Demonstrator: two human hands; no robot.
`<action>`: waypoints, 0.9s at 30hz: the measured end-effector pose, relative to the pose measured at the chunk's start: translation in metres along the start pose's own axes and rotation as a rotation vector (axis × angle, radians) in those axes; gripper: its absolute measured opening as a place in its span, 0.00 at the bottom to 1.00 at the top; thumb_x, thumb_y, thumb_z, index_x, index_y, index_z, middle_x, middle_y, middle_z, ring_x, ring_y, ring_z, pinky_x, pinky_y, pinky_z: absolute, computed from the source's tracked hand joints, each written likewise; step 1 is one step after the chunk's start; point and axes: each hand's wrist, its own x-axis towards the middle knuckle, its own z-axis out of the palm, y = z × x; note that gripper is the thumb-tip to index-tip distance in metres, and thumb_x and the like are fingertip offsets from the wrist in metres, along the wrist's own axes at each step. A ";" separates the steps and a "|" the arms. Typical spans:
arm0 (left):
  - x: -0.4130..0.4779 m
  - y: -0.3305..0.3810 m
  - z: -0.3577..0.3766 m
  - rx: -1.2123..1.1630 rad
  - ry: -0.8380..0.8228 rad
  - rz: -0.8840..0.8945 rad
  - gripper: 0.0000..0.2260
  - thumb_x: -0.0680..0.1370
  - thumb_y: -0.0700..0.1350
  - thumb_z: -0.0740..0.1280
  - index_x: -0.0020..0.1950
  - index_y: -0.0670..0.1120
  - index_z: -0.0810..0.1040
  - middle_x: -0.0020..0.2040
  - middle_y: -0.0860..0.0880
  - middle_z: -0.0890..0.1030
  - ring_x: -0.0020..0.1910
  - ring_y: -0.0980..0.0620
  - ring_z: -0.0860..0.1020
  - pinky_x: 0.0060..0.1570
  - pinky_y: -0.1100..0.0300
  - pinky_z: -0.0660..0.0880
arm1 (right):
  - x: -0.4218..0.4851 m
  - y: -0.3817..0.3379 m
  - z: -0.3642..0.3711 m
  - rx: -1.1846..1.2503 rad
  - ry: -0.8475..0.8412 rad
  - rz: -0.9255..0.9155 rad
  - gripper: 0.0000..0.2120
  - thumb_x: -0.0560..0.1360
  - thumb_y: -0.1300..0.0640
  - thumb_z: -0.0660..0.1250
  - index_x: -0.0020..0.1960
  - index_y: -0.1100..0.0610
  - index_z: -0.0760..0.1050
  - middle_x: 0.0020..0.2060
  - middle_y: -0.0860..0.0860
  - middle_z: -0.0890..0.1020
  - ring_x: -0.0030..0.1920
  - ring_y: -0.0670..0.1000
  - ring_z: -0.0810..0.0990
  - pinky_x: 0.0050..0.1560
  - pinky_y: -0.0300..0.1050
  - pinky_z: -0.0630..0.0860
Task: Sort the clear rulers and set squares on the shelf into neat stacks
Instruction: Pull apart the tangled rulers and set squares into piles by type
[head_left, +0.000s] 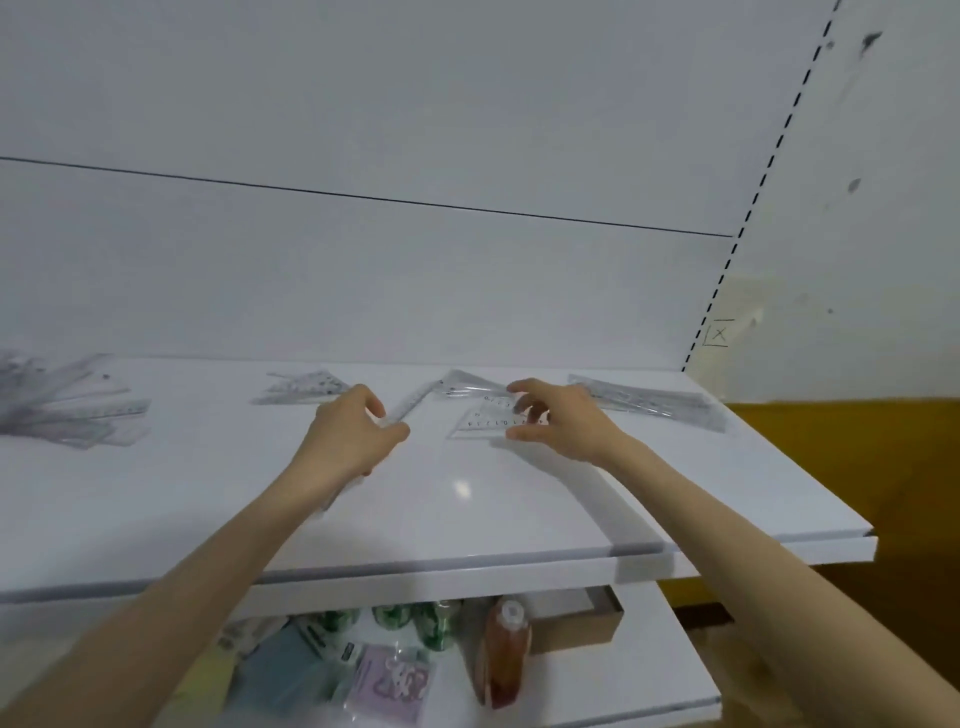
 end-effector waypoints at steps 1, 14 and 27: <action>0.002 -0.001 0.000 0.015 0.006 0.000 0.12 0.72 0.49 0.69 0.52 0.47 0.73 0.43 0.47 0.81 0.32 0.50 0.78 0.33 0.59 0.71 | 0.012 0.004 0.002 0.007 -0.002 -0.006 0.23 0.71 0.53 0.75 0.64 0.55 0.74 0.53 0.50 0.81 0.44 0.44 0.78 0.43 0.24 0.68; 0.037 0.003 -0.005 0.081 0.144 0.004 0.11 0.70 0.45 0.71 0.50 0.46 0.74 0.37 0.52 0.78 0.44 0.49 0.77 0.47 0.52 0.75 | 0.120 0.037 0.039 -0.018 -0.058 0.031 0.17 0.75 0.54 0.69 0.63 0.55 0.74 0.58 0.51 0.80 0.59 0.55 0.76 0.55 0.45 0.70; 0.049 0.017 0.006 0.143 -0.012 0.115 0.12 0.70 0.45 0.72 0.51 0.49 0.74 0.40 0.55 0.79 0.39 0.58 0.76 0.37 0.59 0.72 | 0.090 0.004 0.027 0.093 0.235 -0.291 0.29 0.70 0.54 0.66 0.71 0.56 0.67 0.70 0.51 0.70 0.71 0.50 0.65 0.70 0.45 0.60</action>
